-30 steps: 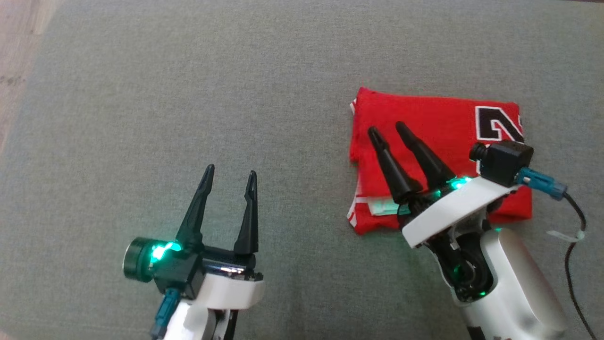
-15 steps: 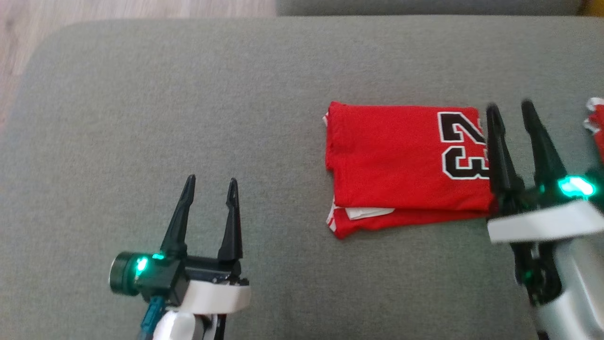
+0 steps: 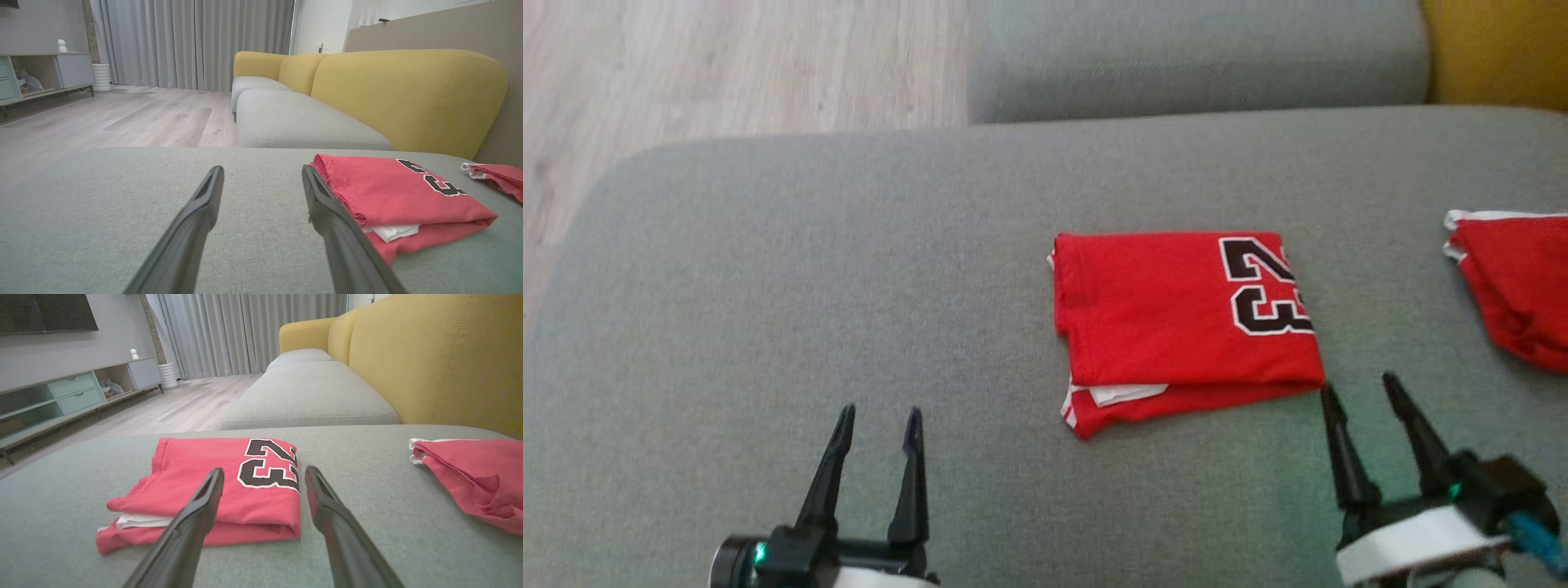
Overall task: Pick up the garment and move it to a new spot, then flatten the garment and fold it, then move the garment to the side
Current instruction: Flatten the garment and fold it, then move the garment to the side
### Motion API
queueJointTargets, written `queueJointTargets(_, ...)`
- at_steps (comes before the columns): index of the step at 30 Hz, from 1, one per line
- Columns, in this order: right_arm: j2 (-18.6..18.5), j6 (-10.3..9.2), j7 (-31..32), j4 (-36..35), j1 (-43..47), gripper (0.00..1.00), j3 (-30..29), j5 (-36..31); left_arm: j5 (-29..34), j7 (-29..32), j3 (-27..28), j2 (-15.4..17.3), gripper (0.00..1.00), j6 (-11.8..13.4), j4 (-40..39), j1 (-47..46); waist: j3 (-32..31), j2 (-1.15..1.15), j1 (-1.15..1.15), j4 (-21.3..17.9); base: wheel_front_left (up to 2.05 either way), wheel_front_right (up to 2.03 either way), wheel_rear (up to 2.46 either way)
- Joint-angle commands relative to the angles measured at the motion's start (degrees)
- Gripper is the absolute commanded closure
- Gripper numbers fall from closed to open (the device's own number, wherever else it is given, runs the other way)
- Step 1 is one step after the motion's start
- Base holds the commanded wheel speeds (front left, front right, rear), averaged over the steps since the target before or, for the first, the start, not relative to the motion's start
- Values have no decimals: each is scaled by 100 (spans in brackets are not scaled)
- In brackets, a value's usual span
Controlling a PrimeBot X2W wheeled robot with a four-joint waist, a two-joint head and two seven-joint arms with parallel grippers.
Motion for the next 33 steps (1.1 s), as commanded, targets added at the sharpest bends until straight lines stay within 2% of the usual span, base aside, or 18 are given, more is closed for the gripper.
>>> queueJointTargets(1, -22, -4, -61, -158, -38, 0, 83, -183, -20, -29, 263, -23, 0, -7, -117, -79, -154, 0, 1, -58, 0, 0, 0)
queueJointTargets(6, 109, -4, -61, -161, 118, 0, 22, -489, 52, -29, 380, -23, 0, 76, -32, 78, -262, 0, 1, -78, 0, 0, 0)
queueJointTargets(14, 167, -4, -62, -120, 201, 0, -39, -608, 35, -29, 411, -23, 0, 136, -11, 186, -387, 0, 1, -63, 0, 0, 0)
queueJointTargets(33, 123, -4, -62, 71, 213, 0, -97, -662, -43, -29, 409, -23, 0, 75, -189, 271, -324, 0, 1, -25, 0, 0, 0)
